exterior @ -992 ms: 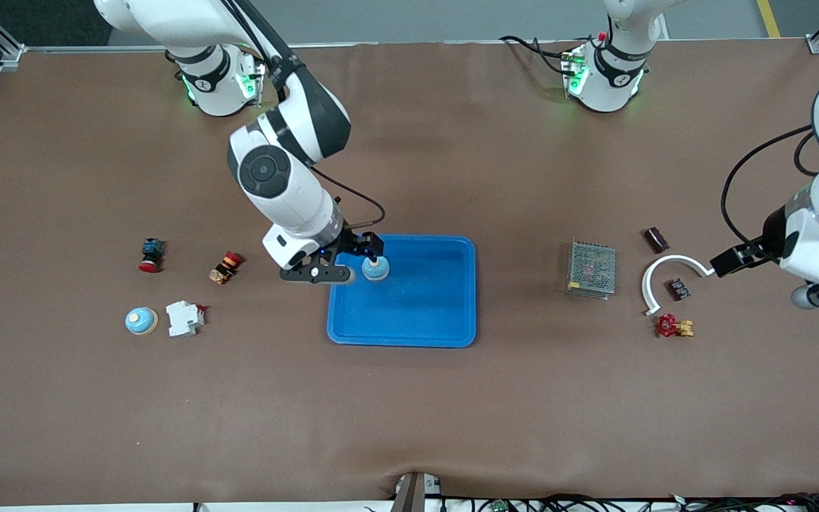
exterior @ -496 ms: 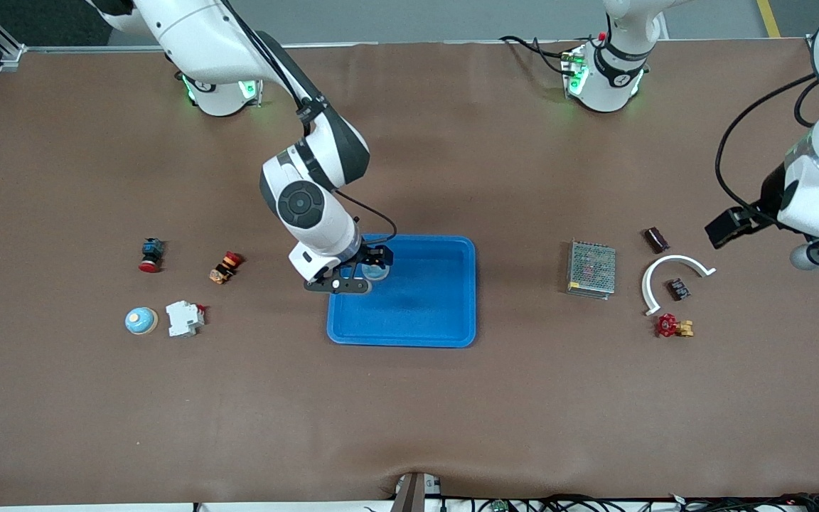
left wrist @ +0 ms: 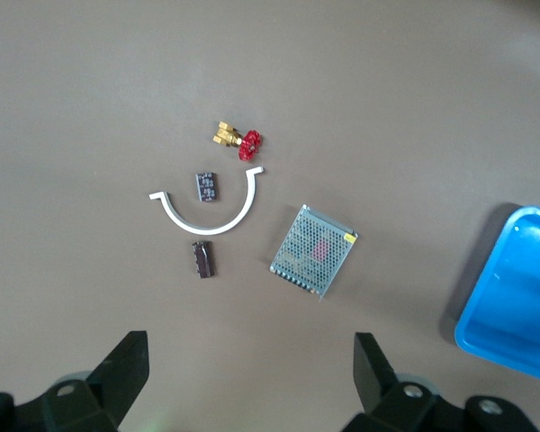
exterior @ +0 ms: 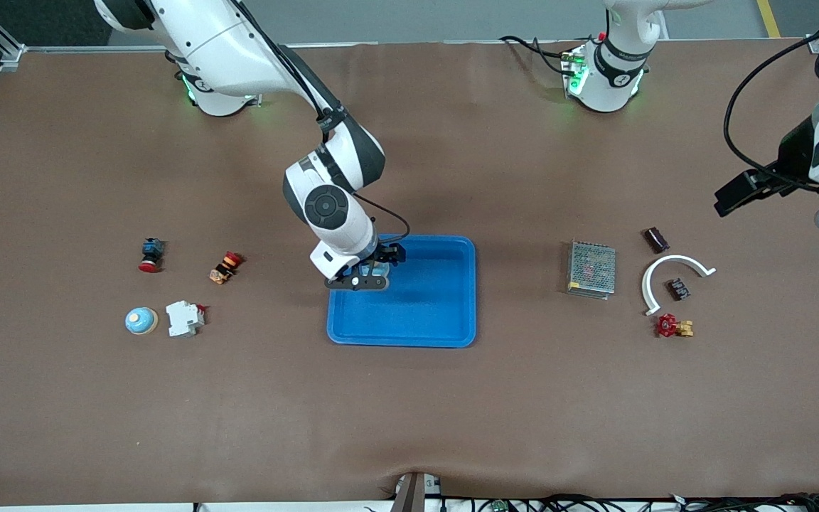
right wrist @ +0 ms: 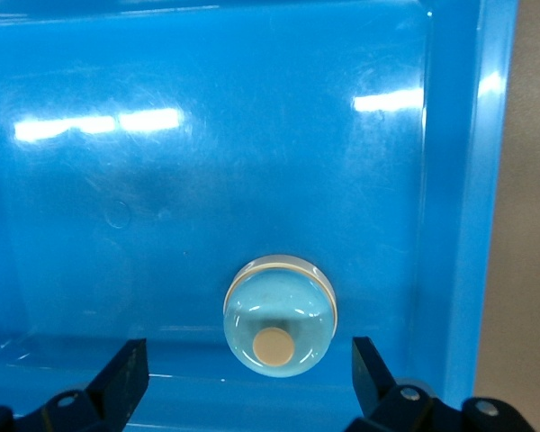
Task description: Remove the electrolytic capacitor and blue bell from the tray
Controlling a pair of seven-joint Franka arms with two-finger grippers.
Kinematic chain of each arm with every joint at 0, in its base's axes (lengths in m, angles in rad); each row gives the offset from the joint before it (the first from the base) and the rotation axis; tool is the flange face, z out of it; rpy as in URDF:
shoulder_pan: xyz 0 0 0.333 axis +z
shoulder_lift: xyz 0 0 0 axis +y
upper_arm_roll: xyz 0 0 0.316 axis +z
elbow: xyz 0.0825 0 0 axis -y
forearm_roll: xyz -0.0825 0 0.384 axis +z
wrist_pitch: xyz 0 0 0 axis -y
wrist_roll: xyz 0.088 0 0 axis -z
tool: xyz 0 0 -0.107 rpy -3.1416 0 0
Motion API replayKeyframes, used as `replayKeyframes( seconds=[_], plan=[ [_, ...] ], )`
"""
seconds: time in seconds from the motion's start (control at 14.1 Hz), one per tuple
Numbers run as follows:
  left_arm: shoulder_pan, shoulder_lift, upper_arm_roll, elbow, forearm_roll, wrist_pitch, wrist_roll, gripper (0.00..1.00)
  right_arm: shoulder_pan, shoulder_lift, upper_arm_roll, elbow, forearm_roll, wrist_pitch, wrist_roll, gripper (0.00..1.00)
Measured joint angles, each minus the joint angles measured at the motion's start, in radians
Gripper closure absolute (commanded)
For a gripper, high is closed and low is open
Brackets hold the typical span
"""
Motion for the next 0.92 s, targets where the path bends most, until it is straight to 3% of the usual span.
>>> replayKeyframes(
  seconds=[0.28,0.92],
  plan=[
    [-0.01,-0.047,0.038,-0.035,-0.011,0.001,0.03,0.0,0.0,0.018,-0.01,0.0,-0.017,0.003,0.0,0.0],
    [-0.053,-0.06,0.05,-0.04,-0.011,0.01,0.031,0.0,0.0,0.067,-0.01,0.0,-0.034,0.056,0.0,0.0]
  ],
)
